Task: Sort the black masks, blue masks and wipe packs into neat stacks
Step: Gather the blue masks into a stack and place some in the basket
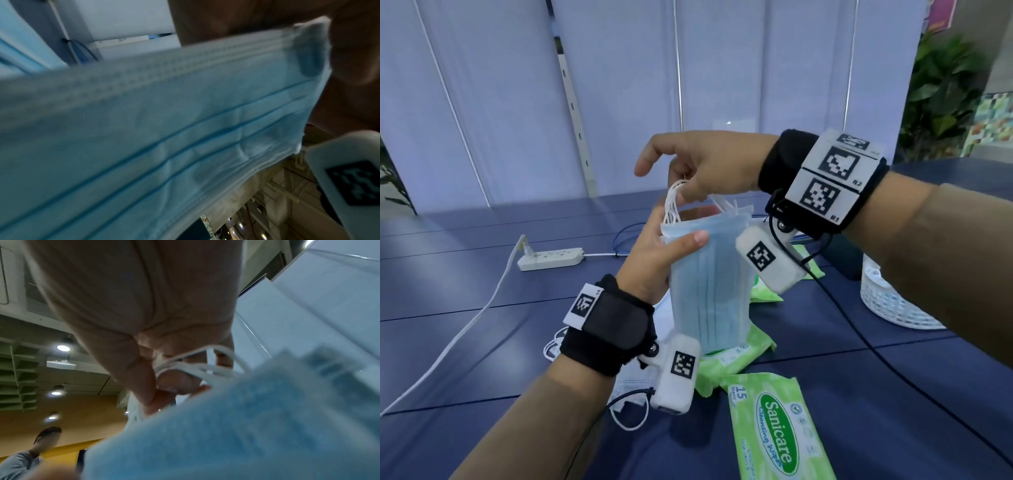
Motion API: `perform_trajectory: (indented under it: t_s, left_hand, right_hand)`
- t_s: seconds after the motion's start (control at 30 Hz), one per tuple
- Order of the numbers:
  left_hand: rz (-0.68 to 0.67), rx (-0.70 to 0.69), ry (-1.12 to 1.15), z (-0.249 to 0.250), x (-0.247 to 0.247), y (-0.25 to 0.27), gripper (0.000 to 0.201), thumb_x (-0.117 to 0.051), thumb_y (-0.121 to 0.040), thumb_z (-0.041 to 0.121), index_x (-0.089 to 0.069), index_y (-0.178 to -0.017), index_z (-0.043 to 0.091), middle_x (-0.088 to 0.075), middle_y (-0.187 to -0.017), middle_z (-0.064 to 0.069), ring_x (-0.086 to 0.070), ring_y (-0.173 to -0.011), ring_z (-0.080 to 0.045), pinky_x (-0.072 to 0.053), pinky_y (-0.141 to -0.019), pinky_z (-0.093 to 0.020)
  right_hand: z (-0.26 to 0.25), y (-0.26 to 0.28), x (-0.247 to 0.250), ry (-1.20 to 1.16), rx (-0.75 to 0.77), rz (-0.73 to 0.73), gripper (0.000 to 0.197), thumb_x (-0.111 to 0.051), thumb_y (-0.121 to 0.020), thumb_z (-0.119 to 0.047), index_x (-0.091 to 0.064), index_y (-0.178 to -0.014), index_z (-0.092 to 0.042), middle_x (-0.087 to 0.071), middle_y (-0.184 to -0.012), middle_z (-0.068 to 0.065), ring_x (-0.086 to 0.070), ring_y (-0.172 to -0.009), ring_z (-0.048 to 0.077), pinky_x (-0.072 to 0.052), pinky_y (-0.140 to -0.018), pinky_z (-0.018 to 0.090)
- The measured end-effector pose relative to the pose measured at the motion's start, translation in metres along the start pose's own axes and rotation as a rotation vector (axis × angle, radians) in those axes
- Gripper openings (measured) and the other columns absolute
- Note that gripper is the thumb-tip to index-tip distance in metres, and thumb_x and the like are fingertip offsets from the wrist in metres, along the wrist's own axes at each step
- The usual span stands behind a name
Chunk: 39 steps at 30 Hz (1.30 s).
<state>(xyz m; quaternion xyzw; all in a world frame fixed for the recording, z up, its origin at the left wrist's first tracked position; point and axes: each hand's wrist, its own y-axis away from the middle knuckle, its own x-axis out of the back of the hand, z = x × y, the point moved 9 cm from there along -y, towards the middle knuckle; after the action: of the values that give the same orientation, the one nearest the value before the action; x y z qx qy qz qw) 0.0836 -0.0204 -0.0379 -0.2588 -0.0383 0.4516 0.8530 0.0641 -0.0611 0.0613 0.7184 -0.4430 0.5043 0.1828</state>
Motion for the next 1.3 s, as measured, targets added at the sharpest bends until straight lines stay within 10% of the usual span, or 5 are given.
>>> perform_trajectory:
  t_s: [0.13, 0.3, 0.77, 0.87, 1.3]
  left_hand:
    - [0.068, -0.049, -0.005, 0.009, 0.002, -0.001, 0.018, -0.059, -0.076, 0.003, -0.065, -0.085, 0.018, -0.068, -0.093, -0.004, -0.065, -0.083, -0.02, -0.054, -0.075, -0.033]
    - [-0.011, -0.015, 0.1, 0.003, -0.002, -0.001, 0.035, -0.051, -0.081, -0.005, -0.064, -0.063, 0.022, -0.068, -0.101, -0.004, -0.064, -0.096, -0.019, -0.052, -0.085, -0.032]
    - [0.301, -0.073, 0.017, -0.005, 0.04, -0.003, 0.014, -0.052, -0.079, -0.002, -0.056, -0.079, 0.012, -0.061, -0.08, -0.003, -0.061, -0.074, -0.016, -0.052, -0.074, -0.028]
    - [0.316, -0.097, 0.078, -0.011, 0.043, -0.003, 0.013, -0.055, -0.075, 0.001, -0.052, -0.083, 0.011, -0.061, -0.084, -0.005, -0.062, -0.077, -0.018, -0.055, -0.073, -0.031]
    - [0.417, -0.172, -0.006, -0.005, 0.044, -0.001, 0.013, -0.06, -0.083, 0.003, -0.054, -0.08, 0.014, -0.057, -0.078, -0.001, -0.057, -0.074, -0.019, -0.049, -0.073, -0.034]
  right_hand:
    - [0.001, 0.001, 0.009, -0.101, 0.02, 0.097, 0.047, -0.053, -0.083, 0.006, -0.048, -0.124, -0.018, -0.061, -0.077, 0.001, -0.048, -0.056, 0.012, -0.043, -0.057, 0.014]
    - [0.02, 0.003, 0.01, -0.012, -0.015, 0.103, 0.047, -0.054, -0.084, 0.001, -0.049, -0.12, -0.029, -0.058, -0.081, -0.001, -0.046, -0.053, 0.002, -0.042, -0.056, 0.015]
    - [0.148, 0.053, -0.084, -1.06, -0.338, 0.503, 0.073, -0.066, -0.079, -0.048, -0.032, -0.141, -0.027, -0.049, -0.138, -0.005, -0.051, -0.12, 0.015, -0.035, -0.108, 0.045]
    - [0.14, 0.048, -0.104, -1.183, -0.277, 0.511, 0.059, -0.064, -0.086, -0.029, -0.037, -0.136, -0.013, -0.055, -0.134, 0.008, -0.059, -0.113, 0.018, -0.047, -0.099, 0.036]
    - [0.096, 0.034, -0.082, -0.715, -0.068, 0.528, 0.078, -0.054, -0.088, 0.006, -0.012, -0.148, -0.023, -0.039, -0.138, -0.008, -0.052, -0.113, 0.002, -0.041, -0.105, 0.027]
